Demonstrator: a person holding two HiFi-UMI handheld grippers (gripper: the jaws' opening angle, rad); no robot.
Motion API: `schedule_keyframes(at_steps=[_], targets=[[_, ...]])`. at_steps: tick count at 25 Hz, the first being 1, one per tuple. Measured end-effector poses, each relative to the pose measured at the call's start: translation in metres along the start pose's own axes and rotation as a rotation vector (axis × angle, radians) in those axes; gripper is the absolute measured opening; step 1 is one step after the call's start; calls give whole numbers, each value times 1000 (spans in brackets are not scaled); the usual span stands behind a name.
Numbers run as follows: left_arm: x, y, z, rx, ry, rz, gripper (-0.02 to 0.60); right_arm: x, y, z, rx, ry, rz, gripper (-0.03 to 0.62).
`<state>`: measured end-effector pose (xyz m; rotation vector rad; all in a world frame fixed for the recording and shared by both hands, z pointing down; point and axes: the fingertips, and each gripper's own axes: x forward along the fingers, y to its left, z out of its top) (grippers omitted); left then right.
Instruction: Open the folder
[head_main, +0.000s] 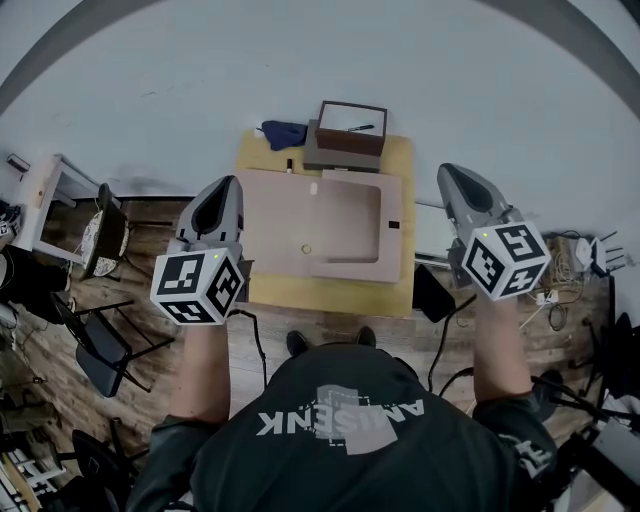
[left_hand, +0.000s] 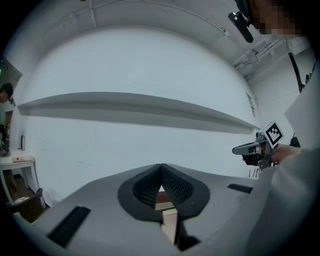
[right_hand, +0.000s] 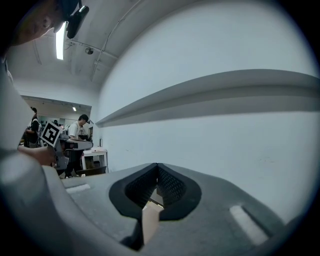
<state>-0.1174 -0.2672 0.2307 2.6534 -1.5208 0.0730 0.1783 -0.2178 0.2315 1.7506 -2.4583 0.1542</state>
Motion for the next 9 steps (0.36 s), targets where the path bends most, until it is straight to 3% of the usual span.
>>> schedule_keyframes(at_steps=[9], targets=[[-2, 1, -7, 7, 14, -1, 2, 3, 5, -6, 19, 17, 4, 6]])
